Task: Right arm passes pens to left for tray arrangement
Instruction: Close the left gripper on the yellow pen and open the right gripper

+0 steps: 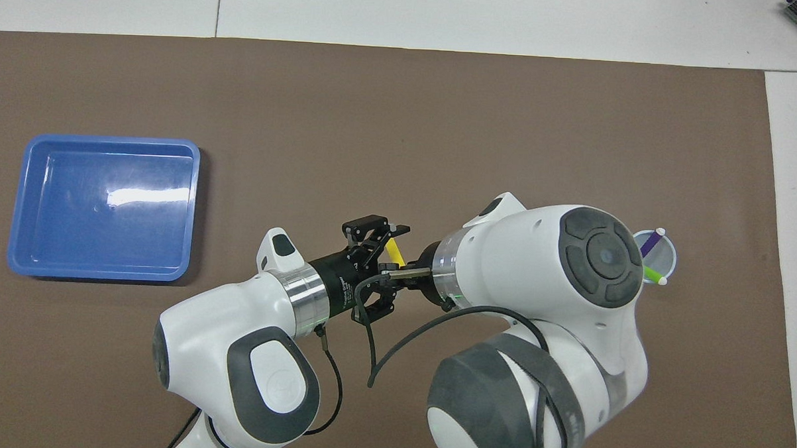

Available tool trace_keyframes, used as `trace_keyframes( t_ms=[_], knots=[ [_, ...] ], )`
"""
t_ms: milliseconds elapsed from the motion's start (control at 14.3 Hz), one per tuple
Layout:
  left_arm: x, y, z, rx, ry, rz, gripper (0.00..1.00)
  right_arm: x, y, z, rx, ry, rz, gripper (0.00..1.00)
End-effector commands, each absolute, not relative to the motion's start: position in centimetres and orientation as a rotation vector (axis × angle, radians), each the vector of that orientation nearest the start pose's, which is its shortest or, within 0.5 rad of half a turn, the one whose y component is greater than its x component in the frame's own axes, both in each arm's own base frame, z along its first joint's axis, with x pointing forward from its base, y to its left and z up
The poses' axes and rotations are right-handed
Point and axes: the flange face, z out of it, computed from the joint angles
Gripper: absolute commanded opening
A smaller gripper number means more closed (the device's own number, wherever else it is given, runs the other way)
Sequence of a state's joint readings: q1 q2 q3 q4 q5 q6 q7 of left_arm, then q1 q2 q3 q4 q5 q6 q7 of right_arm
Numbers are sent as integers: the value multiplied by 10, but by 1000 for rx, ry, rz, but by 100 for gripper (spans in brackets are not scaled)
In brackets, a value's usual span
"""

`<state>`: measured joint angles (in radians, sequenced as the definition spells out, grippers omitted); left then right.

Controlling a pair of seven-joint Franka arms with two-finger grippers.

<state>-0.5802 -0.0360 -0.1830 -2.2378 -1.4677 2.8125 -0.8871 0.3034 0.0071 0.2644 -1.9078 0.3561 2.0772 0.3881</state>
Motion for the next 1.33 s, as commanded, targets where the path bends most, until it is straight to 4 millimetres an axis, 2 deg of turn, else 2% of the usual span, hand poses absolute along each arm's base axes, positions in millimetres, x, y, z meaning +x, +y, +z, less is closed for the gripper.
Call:
trace_keyframes(
  t_ms=[0,70,210,350,560,770,1260],
  knots=[
    [413,-326,427,1670,1442,-365,87,477,325,513,-2756,-14,32,0],
    [414,-325,427,1668,1444,-363,86,477,325,513,-2756,-14,32,0],
    [411,-324,423,1677,1445,-362,76,477,325,513,-2756,-14,32,0],
    [411,-324,423,1679,1443,-362,53,478,325,513,-2756,-14,30,0],
    [411,-324,424,1696,1421,-346,0,478,325,513,-2755,-13,26,0],
    [407,-328,423,1738,1368,-317,0,478,325,513,-2755,-13,26,0],
    [408,-325,423,1737,1366,-334,0,477,325,512,-2759,-13,40,0]
  ],
)
